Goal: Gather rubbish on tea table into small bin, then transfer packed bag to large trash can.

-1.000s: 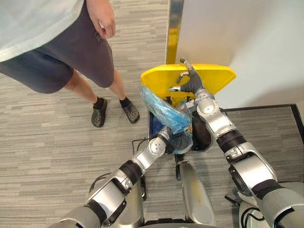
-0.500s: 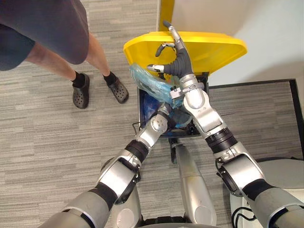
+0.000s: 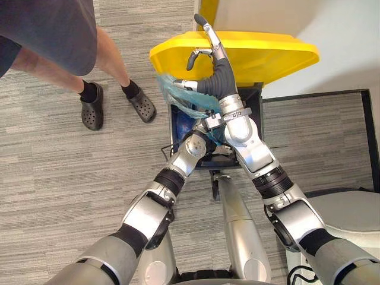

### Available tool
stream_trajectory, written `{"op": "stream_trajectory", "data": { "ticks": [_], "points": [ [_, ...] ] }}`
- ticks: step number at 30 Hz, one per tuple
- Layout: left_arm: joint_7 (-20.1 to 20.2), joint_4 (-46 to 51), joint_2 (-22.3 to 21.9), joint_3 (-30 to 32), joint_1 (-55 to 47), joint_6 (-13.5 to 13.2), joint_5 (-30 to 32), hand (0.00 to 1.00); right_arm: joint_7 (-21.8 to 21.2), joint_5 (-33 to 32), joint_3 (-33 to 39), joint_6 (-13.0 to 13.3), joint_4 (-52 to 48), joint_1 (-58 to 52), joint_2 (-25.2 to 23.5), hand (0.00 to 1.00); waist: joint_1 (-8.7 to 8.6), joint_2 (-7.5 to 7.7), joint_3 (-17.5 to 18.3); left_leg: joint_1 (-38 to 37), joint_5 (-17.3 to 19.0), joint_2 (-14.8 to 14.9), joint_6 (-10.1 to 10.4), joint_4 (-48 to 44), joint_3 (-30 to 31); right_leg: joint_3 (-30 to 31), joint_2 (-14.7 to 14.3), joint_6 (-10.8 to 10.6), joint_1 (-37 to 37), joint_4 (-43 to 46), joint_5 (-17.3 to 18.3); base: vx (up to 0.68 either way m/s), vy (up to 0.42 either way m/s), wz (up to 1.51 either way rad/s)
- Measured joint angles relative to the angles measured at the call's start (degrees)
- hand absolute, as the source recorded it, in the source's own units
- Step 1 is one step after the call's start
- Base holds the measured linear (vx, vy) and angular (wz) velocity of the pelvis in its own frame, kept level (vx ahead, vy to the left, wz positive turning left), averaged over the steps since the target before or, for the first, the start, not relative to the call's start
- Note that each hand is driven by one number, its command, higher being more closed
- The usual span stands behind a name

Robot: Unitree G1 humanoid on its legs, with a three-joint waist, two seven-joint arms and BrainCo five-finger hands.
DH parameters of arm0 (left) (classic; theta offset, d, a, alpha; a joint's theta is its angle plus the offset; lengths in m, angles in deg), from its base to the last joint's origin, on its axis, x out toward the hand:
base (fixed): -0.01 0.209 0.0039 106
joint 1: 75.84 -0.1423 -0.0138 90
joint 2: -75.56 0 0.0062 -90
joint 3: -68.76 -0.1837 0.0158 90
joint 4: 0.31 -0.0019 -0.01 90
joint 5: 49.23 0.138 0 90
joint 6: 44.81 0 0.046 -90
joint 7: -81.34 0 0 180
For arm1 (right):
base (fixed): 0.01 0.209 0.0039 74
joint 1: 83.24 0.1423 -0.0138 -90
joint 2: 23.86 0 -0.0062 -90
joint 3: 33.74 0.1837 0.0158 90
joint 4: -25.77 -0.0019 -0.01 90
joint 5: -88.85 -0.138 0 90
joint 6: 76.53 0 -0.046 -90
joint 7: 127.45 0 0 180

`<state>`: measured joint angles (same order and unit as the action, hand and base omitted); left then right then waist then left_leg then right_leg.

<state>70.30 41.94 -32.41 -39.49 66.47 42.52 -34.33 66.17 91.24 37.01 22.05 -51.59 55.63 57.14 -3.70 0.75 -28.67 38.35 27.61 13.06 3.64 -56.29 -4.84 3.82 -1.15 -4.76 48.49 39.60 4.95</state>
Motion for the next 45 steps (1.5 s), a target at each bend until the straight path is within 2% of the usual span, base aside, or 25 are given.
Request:
{"op": "stream_trajectory", "data": {
  "ticks": [5,11,17,22,27,30,31,38,40,45],
  "points": [
    [1.1,0.0,0.0,0.0,-0.4,0.0,1.7,0.00,-0.2,0.5,0.0,0.0,0.0,-1.2,0.0,0.00,0.09,0.00,0.0,-0.6,0.0,-0.1,0.0,0.0,0.1,-0.1,0.1,0.0,-0.6,0.1,0.0,0.02,-0.038,0.02],
    [1.1,0.1,-0.1,0.4,-4.7,0.1,2.0,0.00,-1.5,0.6,-0.6,-1.3,0.0,-5.0,0.2,0.00,0.26,0.03,0.1,-3.7,0.0,-0.1,0.0,0.5,-0.1,-0.1,0.2,0.3,-3.5,-0.1,0.2,0.00,-0.041,0.00],
    [1.1,3.6,0.1,-0.8,-9.5,0.1,1.6,0.00,-1.5,3.2,0.6,-1.5,0.0,-9.6,0.3,0.00,1.51,0.04,0.2,-7.0,-0.4,-0.3,0.6,2.9,-0.4,-0.5,0.8,0.4,-6.3,-0.7,0.3,0.01,-0.065,0.08],
    [1.1,9.0,2.9,-3.9,-13.9,-0.9,0.2,0.00,-2.3,7.5,1.5,-2.2,-0.1,-14.8,0.5,0.00,1.73,0.13,0.4,-11.3,-2.2,-2.1,1.4,7.0,0.1,-1.1,2.5,0.3,-10.1,-1.5,1.4,0.03,-0.076,0.20],
    [1.2,15.4,9.8,-3.7,-23.7,-3.5,-3.8,0.00,-2.8,12.8,1.6,-1.9,0.2,-21.8,3.7,0.00,1.73,0.39,1.6,-16.8,-4.9,-4.1,2.0,13.3,1.7,-2.6,4.1,0.2,-15.6,-4.7,1.7,0.07,-0.050,0.23],
    [2.2,19.6,13.8,-0.5,-30.7,-5.1,-6.1,0.00,-3.8,14.7,4.1,-1.5,0.8,-25.2,5.1,0.00,2.19,0.36,2.0,-20.3,-6.1,-4.5,1.7,16.4,1.8,-3.5,4.6,0.2,-19.5,-6.8,1.7,0.06,-0.017,0.17],
    [2.4,20.6,14.8,0.8,-33.8,-5.4,-7.8,0.00,-3.9,15.4,5.2,-1.3,1.5,-27.0,5.7,0.00,2.36,0.44,3.3,-21.2,-6.4,-5.2,1.8,17.7,2.2,-3.7,5.0,0.2,-20.4,-7.6,1.7,0.03,0.020,0.16],
    [4.9,22.3,16.9,9.1,-49.2,-6.8,-12.1,0.00,-7.5,16.4,7.6,-1.2,3.7,-35.0,7.0,0.00,2.95,0.53,7.7,-27.8,-7.5,-6.2,1.3,23.6,2.2,-3.9,6.1,-0.4,-26.1,-10.7,2.2,0.05,0.011,0.05],
    [5.8,20.0,16.8,10.6,-51.5,-7.0,-12.5,0.00,-8.6,16.7,7.7,-1.3,4.0,-36.9,7.0,0.00,3.01,0.62,8.6,-29.5,-7.5,-6.4,1.2,24.6,2.2,-4.0,6.2,-0.7,-27.6,-11.1,2.5,0.06,0.031,0.02],
    [7.3,6.7,16.0,17.7,-54.2,-6.8,-12.7,0.00,-10.3,18.8,7.9,-1.2,5.7,-40.9,6.8,0.00,3.01,1.09,11.5,-32.8,-7.7,-7.0,0.9,26.8,2.2,-4.1,6.4,-0.5,-30.1,-11.6,3.4,0.05,0.019,0.01]
  ]
}}
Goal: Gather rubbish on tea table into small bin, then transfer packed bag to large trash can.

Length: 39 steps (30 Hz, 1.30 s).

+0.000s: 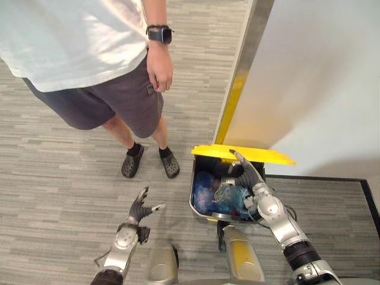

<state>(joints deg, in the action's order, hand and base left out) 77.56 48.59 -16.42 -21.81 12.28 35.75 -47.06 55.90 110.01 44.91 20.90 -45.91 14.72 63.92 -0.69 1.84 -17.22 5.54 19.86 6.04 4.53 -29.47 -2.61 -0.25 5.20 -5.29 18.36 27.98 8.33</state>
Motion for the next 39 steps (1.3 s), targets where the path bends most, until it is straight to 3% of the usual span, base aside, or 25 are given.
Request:
{"op": "stream_trajectory", "data": {
  "ticks": [8,19,23,24,25,26,28,30,31,32,33,34,35,36,39],
  "points": [
    [0.0,-10.9,-1.2,7.3,-2.2,1.6,0.1,0.00,-1.0,1.9,1.4,0.9,4.9,-2.7,-2.2,0.00,0.02,1.01,2.6,-3.1,-0.1,-1.0,-0.1,1.3,0.8,-0.7,0.9,-0.5,-2.6,0.3,1.5,0.02,-0.001,0.06],
    [0.0,-13.1,-2.0,8.0,-2.5,2.4,0.9,0.00,-1.3,2.6,1.5,-0.4,6.8,-4.7,-2.2,0.00,0.09,1.55,3.0,-4.7,1.2,-0.9,-1.1,-3.9,0.7,-0.1,0.9,-1.5,-5.4,2.5,1.3,-0.04,0.008,-0.01],
    [0.1,-13.1,-2.0,8.4,-2.9,2.3,1.4,0.00,-1.3,2.4,2.3,-0.7,0.0,-11.5,-1.8,0.00,-0.05,1.92,3.0,-2.4,1.5,-1.1,-2.8,-6.6,0.4,0.8,1.5,-2.7,-5.6,-0.8,-2.8,-0.23,0.061,-0.08],
    [0.1,-13.2,-1.9,9.4,-3.4,2.2,1.5,0.00,-1.4,2.4,2.2,-0.8,-2.2,-13.5,-1.8,0.00,-0.02,1.52,3.0,-1.4,-0.6,-0.7,-3.7,-4.6,-0.6,0.8,1.3,-2.5,-5.1,-3.0,-4.6,-0.30,0.059,-0.12],
    [0.1,-13.5,-1.9,10.1,-3.5,2.2,1.8,0.00,-1.5,2.4,2.2,-0.7,-3.3,-14.3,-1.8,0.00,-0.19,1.98,3.1,-0.8,-1.9,-0.7,-3.9,-3.6,-1.0,1.0,1.4,-1.7,-3.7,-0.4,-4.2,-0.33,0.008,-0.10],
    [0.0,-13.7,-1.9,10.4,-4.0,2.3,2.1,0.00,-2.1,2.4,2.2,-0.6,-5.1,-16.1,-1.8,0.00,-0.16,2.94,3.6,-0.3,-4.9,-0.7,-3.6,-0.7,-1.8,0.2,1.4,0.9,-1.3,7.5,-2.7,-0.30,-0.065,-0.09],
    [0.0,-13.7,-1.5,11.1,-5.0,2.4,2.5,0.00,-2.6,1.1,2.3,0.7,-7.8,-19.0,-2.0,0.00,-0.08,3.43,4.2,-0.4,-9.7,0.4,-2.7,5.4,-2.9,-3.2,1.1,2.6,-1.8,18.6,1.5,-0.28,-0.118,-0.21],
    [0.0,-13.5,-1.7,11.5,-6.4,2.4,2.5,0.00,-3.8,-0.1,2.2,1.7,-7.9,-21.4,-2.3,0.00,0.14,3.90,5.1,-0.2,-13.0,1.9,-1.7,9.9,-4.8,-6.1,1.8,1.1,-5.7,21.0,5.1,-0.19,-0.175,-0.56],
    [0.0,-13.5,-1.8,11.8,-7.7,2.5,2.5,0.00,-4.6,-0.4,2.3,2.2,-7.4,-23.2,-2.5,0.00,0.36,4.95,6.5,0.7,-14.3,2.4,-1.0,11.0,-6.8,-7.4,3.8,-1.1,-9.2,16.8,8.0,-0.14,-0.214,-0.81],
    [0.0,-13.5,-2.1,12.5,-8.2,2.5,2.4,0.00,-4.8,-0.3,2.4,2.5,-6.5,-23.6,-2.6,0.00,0.64,5.98,7.4,1.6,-14.3,2.2,-0.5,10.7,-7.8,-7.6,3.5,-2.8,-10.8,11.2,11.2,-0.10,-0.217,-0.92],
    [0.0,-13.7,-3.2,12.8,-8.0,2.8,2.4,0.00,-4.8,-0.3,2.8,2.4,-4.1,-23.5,-2.3,0.00,1.60,5.91,7.8,2.5,-14.4,2.4,-0.1,10.8,-8.3,-7.4,1.6,3.9,-12.1,4.8,13.2,-0.11,-0.176,-0.95],
    [0.1,-13.6,-5.7,12.7,-7.8,2.9,2.4,0.00,-4.8,-0.3,4.9,1.8,2.3,-23.3,-2.1,0.00,1.61,2.66,8.2,2.8,-14.9,4.4,0.7,11.8,-7.7,-7.0,-1.8,4.6,-12.9,-0.3,9.6,-0.11,-0.146,-0.82],
    [0.1,-13.5,-6.4,12.7,-8.0,2.7,2.4,0.00,-4.8,-0.3,6.1,1.3,4.8,-23.7,-2.0,0.00,1.50,1.58,8.5,2.4,-15.3,4.7,1.1,12.4,-8.2,-6.8,-2.8,5.1,-13.3,-2.0,8.3,-0.09,-0.090,-0.68],
    [0.0,-13.5,-6.7,12.5,-8.1,2.6,2.0,0.00,-4.7,-0.3,7.2,0.5,9.7,-23.6,-2.0,0.00,1.64,0.94,8.9,1.3,-16.4,5.1,2.1,14.3,-8.5,-5.7,-4.2,5.7,-13.1,-3.1,7.3,-0.05,-0.056,-0.43],
    [0.0,-13.4,-6.8,11.5,-7.2,2.4,1.7,0.00,-4.2,-0.3,8.4,-1.1,15.4,-23.8,-1.9,0.00,1.40,0.47,9.4,-0.5,-18.3,5.1,1.8,18.1,-8.4,-5.3,-5.0,5.4,-13.1,-4.4,7.0,-0.07,-0.061,-0.19]
  ]
}}
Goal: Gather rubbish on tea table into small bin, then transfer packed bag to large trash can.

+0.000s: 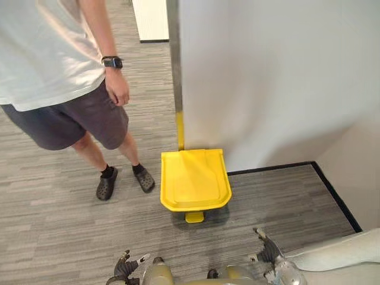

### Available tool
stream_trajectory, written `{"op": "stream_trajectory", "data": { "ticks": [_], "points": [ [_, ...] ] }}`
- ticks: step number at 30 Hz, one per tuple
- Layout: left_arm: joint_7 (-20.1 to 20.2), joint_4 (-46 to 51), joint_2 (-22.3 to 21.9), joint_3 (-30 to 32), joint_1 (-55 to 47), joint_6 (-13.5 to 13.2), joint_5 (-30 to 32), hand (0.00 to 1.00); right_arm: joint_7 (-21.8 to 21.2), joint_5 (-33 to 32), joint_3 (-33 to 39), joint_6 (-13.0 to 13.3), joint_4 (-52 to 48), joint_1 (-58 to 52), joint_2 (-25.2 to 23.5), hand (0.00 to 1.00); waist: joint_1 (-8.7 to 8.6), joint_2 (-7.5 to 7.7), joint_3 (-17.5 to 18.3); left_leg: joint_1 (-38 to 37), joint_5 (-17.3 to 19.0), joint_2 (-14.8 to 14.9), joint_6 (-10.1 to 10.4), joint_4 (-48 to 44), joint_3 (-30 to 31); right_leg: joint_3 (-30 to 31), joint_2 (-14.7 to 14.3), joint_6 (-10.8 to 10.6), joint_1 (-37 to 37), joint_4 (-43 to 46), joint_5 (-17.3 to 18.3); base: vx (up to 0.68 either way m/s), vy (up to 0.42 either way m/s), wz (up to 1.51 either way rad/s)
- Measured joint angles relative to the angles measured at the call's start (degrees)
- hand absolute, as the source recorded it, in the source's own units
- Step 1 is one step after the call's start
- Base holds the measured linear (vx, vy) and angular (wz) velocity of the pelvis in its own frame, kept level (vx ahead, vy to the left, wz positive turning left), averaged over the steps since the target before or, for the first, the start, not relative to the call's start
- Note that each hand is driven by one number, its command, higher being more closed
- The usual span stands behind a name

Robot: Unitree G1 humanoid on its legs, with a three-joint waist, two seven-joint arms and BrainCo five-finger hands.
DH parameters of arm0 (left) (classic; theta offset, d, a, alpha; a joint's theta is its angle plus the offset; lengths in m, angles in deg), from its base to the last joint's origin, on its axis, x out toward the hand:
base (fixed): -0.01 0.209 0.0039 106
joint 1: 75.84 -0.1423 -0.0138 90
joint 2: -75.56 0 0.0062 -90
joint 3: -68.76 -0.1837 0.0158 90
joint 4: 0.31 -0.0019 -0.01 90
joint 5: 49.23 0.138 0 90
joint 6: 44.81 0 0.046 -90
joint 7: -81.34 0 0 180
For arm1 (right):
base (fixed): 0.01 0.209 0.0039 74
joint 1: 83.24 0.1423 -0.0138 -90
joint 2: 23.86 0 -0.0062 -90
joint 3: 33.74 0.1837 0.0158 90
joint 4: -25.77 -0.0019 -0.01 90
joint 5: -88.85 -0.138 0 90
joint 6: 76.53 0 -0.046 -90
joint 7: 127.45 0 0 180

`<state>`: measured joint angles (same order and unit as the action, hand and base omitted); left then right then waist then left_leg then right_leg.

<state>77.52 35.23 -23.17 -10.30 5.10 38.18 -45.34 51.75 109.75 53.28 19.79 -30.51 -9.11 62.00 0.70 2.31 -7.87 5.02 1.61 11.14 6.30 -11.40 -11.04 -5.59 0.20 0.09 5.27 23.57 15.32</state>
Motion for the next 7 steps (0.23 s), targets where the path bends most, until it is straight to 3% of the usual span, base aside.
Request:
{"op": "stream_trajectory", "data": {
  "ticks": [7],
  "points": [
    [0.0,0.1,0.3,-0.8,-0.4,-0.1,0.1,0.00,1.9,-0.1,0.6,-0.1,3.2,0.8,-0.3,0.00,0.20,-0.91,0.3,-1.9,-2.2,-1.6,-0.2,3.5,0.0,-0.7,1.2,-0.7,-2.4,-2.9,-0.5,0.06,0.035,0.09]
  ]
}}
